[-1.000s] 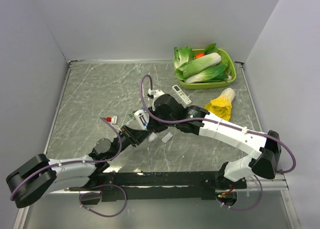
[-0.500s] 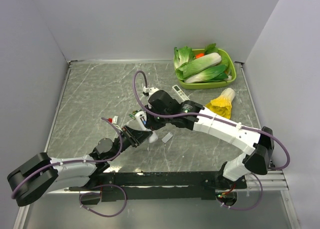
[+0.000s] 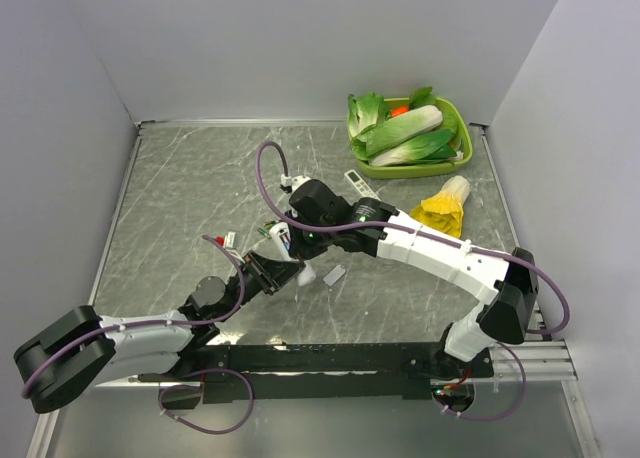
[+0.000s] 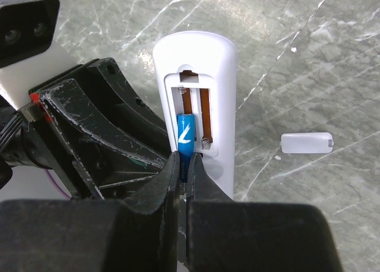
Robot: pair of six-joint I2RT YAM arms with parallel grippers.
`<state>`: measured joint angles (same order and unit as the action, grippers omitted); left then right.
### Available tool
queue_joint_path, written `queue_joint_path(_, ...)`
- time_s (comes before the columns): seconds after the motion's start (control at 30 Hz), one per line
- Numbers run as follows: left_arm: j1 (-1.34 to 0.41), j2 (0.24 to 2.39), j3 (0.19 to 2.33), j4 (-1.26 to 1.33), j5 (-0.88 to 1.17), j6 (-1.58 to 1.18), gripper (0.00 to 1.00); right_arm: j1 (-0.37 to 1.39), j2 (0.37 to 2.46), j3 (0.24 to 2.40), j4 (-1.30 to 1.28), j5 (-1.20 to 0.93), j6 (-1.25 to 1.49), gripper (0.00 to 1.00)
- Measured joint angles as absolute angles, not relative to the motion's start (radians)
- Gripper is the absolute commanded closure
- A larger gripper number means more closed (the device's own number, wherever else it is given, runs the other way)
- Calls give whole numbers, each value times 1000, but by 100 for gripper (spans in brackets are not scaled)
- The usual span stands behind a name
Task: Load the batteries into the remote control
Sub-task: Load the battery into the remote control.
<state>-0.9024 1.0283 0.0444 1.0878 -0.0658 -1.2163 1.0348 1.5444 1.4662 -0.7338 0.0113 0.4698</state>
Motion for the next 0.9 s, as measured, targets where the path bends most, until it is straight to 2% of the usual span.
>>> queue_joint_path(0.9,-904,1031,43,1113,-76,-1251,99,1034,1573,1507,-717,30,450,100)
